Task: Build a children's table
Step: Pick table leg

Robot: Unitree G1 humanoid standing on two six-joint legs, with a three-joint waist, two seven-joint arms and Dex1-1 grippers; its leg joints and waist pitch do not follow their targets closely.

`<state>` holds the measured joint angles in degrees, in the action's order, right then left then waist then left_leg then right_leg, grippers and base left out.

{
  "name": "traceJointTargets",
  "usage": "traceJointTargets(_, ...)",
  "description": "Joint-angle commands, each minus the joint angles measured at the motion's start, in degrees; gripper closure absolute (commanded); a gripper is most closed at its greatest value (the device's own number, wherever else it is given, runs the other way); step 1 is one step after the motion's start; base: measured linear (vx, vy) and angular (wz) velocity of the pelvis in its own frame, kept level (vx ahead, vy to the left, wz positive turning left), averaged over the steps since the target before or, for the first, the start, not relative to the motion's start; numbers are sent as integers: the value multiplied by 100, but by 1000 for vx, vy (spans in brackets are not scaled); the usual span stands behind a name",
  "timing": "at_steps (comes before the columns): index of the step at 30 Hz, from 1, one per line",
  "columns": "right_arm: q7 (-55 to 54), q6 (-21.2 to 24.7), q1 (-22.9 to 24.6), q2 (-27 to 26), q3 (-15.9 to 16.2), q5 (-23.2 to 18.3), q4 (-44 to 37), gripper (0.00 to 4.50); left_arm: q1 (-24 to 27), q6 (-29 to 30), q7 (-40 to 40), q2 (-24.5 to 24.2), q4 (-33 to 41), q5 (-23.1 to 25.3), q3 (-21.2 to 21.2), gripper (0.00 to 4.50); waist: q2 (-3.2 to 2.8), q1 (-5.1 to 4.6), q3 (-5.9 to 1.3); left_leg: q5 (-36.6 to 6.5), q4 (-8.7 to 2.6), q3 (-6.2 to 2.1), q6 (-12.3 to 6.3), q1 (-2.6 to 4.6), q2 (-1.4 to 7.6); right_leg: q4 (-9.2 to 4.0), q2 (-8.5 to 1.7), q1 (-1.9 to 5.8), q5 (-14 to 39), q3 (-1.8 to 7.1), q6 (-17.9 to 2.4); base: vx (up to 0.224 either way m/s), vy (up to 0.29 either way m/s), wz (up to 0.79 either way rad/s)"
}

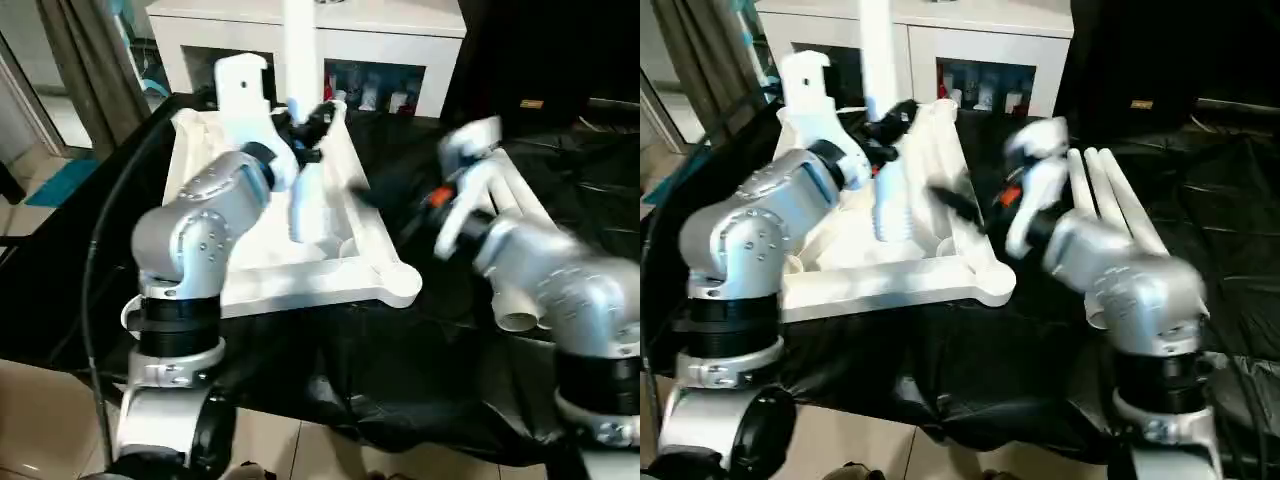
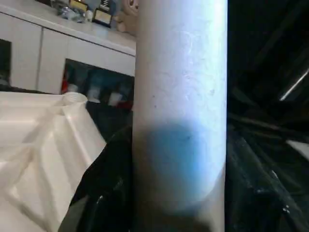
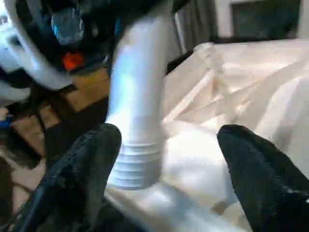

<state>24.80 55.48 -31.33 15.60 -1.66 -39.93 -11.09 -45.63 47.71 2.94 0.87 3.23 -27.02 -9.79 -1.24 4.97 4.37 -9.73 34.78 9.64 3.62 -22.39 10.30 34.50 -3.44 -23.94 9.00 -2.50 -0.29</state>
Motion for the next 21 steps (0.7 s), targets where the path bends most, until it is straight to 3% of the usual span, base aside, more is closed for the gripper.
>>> traceJointTargets(1,25,76,-41,-26,29,-108,-45,45,-68,50,-28,35,166,-91,-5,255,111,0,-512,-499,-308,-23,-280,49,144,-372,-330,368,1248,186,-922,0,0,0)
traceJointTargets(9,6,52,-204,-128,215,110,229,42,37,88,-3,164,291,-154,133,255,128,-8,-519,-506,-305,-20,-239,51,144,-380,-323,359,1346,188,-817,0,0,0)
traceJointTargets(18,-87,-118,-392,-268,298,285,487,42,128,279,161,269,517,-327,283,255,122,-7,-526,-473,-302,-18,-231,46,146,-361,-323,358,1221,187,-872,0,0,0)
traceJointTargets(21,-81,-167,-450,-298,308,317,569,70,95,261,127,266,502,-288,277,255,134,-13,-525,-508,-305,-20,-221,49,146,-366,-319,363,1281,185,-841,0,0,0)
